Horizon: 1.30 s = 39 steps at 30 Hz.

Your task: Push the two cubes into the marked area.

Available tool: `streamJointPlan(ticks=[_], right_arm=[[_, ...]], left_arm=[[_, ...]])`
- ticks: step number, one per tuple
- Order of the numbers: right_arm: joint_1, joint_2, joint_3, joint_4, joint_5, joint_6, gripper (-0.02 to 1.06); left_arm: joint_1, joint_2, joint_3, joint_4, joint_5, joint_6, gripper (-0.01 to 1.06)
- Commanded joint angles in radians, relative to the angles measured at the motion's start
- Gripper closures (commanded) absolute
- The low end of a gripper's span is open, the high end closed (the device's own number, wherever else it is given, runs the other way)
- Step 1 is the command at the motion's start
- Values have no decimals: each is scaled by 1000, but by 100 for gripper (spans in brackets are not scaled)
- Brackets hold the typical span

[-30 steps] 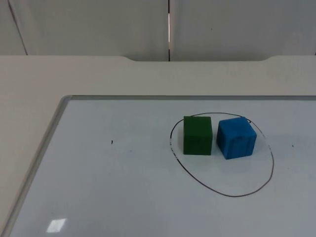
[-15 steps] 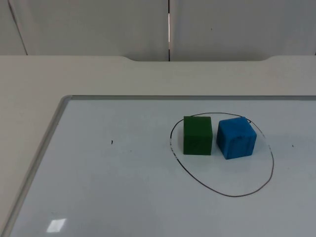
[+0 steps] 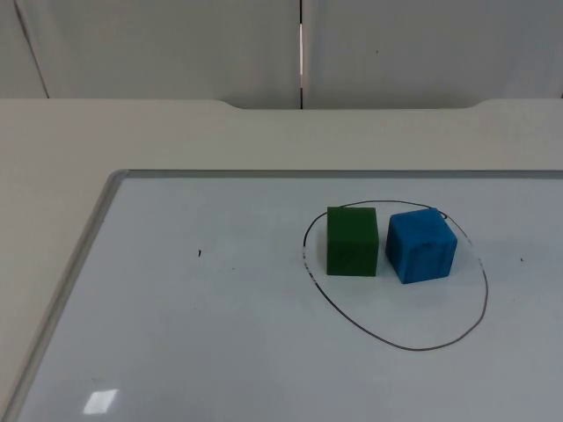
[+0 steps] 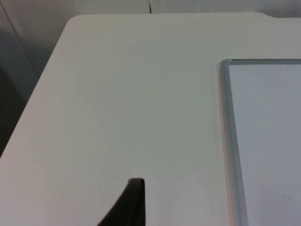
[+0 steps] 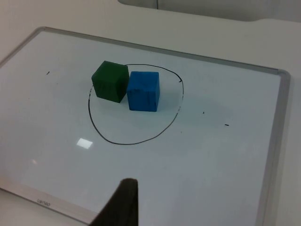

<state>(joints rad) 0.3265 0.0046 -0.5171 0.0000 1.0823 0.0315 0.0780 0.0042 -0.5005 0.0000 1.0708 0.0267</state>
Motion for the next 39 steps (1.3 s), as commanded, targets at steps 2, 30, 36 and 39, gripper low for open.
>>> streamJointPlan(ticks=[2,30,36,39], right_arm=[[0,-5,1,0,-5,-5,-1],[-5,-5,1,8,-4,-5,-1],[-5,-5,1,8,-4,-5,-1],[-23,-5,1,8,-4,-5,-1]], left_arm=[[4,-4,5,8,3,-5,0],[4,-4,5,8,3,-5,0],[4,-4,5,8,3,-5,0],[4,-4,5,8,3,-5,0]])
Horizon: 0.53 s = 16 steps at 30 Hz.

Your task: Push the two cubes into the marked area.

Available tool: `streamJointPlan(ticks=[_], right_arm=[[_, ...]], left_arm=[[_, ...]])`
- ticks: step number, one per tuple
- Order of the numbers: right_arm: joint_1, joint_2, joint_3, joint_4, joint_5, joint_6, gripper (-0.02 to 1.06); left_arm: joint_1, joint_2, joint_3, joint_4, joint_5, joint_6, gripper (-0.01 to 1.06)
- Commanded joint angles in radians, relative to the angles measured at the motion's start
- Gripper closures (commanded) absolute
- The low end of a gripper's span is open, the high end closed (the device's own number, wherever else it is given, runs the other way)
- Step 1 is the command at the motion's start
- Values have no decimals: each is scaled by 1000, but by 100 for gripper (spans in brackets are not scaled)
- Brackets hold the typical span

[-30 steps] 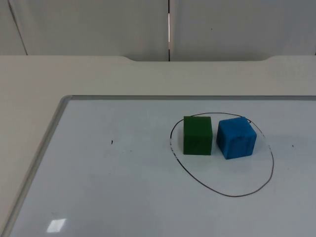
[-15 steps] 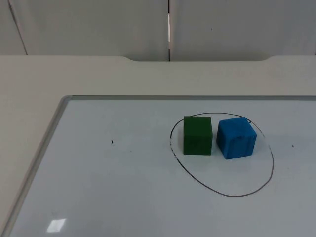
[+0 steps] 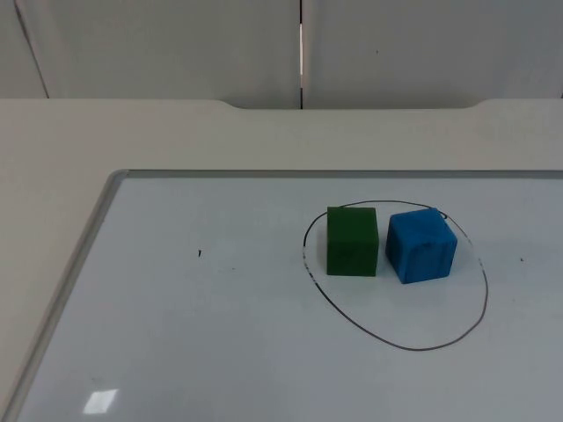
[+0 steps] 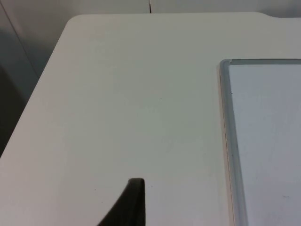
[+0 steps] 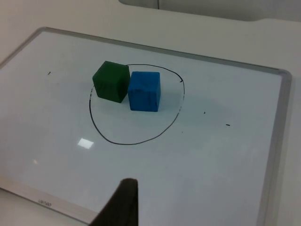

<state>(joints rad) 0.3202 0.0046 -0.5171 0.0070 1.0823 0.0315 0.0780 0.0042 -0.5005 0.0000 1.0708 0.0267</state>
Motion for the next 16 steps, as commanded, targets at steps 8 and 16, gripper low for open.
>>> streamJointPlan(ticks=[8,16], right_arm=[[-190,-5,1,1,-4,-1,-1],[-314,-5,1,1,-4,-1,-1]], left_arm=[[4,-4,5,8,3,-5,0],[4,-4,5,8,3,-5,0]])
